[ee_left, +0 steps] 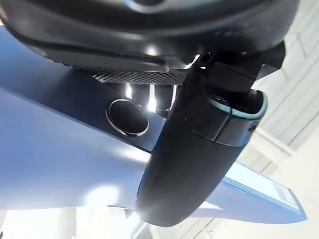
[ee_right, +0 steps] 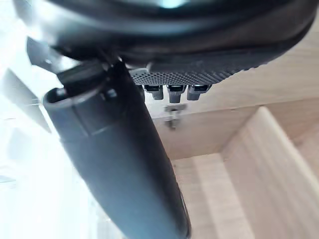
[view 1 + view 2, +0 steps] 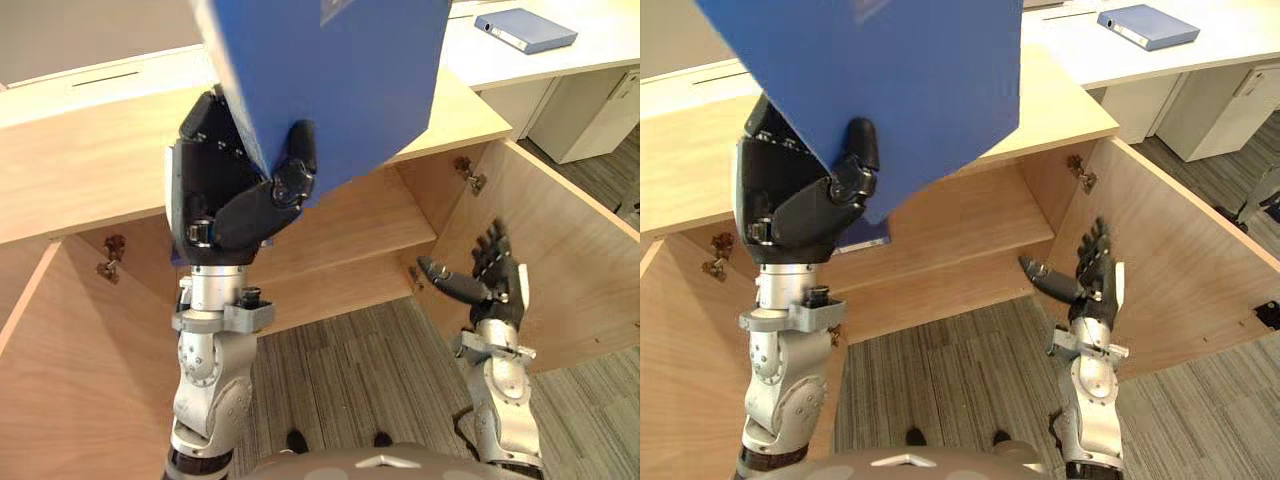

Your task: Walk over to the cabinet, pick up the folder, carry it to the office cabinet, place the folder inside the office cabinet, then close the office cabinet door

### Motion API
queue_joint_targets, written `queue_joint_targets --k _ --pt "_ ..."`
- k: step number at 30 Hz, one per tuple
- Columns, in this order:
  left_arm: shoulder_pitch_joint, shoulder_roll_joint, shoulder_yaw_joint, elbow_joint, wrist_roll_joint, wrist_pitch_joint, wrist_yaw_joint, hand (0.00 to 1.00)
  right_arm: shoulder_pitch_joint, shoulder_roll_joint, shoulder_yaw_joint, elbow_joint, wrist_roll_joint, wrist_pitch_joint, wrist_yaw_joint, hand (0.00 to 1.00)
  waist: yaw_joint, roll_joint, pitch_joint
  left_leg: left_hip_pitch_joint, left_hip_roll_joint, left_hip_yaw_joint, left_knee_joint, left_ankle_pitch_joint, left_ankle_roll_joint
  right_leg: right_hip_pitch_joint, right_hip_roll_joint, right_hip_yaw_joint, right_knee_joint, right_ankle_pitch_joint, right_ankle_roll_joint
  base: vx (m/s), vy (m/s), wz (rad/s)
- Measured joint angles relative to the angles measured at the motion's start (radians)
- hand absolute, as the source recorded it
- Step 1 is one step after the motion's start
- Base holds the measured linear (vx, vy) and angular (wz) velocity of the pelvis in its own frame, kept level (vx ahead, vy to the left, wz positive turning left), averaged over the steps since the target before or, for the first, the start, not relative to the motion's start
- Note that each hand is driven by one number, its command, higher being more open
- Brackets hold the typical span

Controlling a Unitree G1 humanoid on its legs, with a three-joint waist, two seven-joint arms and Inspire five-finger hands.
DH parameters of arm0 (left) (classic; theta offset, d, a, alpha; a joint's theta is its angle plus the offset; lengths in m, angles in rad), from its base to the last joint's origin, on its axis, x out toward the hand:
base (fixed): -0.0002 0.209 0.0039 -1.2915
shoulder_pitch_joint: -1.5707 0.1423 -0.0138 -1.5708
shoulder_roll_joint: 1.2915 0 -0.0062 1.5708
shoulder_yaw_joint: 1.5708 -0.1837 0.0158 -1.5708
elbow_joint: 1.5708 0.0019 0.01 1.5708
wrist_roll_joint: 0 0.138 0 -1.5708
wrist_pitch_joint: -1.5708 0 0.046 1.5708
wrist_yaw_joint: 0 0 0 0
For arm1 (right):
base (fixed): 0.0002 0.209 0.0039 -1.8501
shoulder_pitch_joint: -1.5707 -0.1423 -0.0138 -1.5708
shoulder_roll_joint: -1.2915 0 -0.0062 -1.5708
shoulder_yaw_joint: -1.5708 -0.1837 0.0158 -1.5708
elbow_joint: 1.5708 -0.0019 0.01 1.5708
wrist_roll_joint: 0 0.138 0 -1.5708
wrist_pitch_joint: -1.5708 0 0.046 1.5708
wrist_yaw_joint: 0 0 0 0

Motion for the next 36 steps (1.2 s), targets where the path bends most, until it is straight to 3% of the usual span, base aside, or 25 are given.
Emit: queue_joint_targets --k 9,17,28,36 --pt "0.082 0.053 0.000 0.082 -0.220 0.026 -0.136 0.00 -0.084 -0.099 -0.040 -0.170 0.004 -0.033 0.036 1.00 0.002 0.004 -0.007 0.003 -0.006 0.003 0.000 0.000 0.003 -0.001 -0.007 0.008 0.000 0.006 0.010 -0.04 0.017 -0.02" --pt "0.082 0.105 0.006 0.151 -0.222 0.052 -0.238 0.00 -0.127 -0.231 -0.052 -0.220 0.044 -0.075 0.114 1.00 -0.002 0.009 -0.039 -0.003 -0.007 -0.007 -0.001 0.004 0.006 -0.001 -0.007 -0.002 -0.001 0.007 0.009 -0.01 0.000 0.03" --pt "0.078 0.120 0.037 0.240 -0.220 0.052 -0.280 0.00 -0.152 -0.292 -0.039 -0.216 0.083 -0.075 0.213 1.00 -0.001 0.003 -0.053 -0.013 -0.008 -0.027 -0.005 0.015 0.006 -0.002 -0.008 -0.022 -0.001 0.008 0.007 -0.02 -0.001 0.05" --pt "0.016 0.142 0.037 0.297 -0.224 0.066 -0.378 0.00 -0.177 -0.326 0.012 -0.135 0.088 -0.075 0.292 1.00 -0.001 -0.006 -0.063 -0.022 -0.009 -0.048 -0.006 0.028 0.008 -0.003 -0.008 -0.043 -0.002 0.011 0.003 -0.03 0.000 0.07"
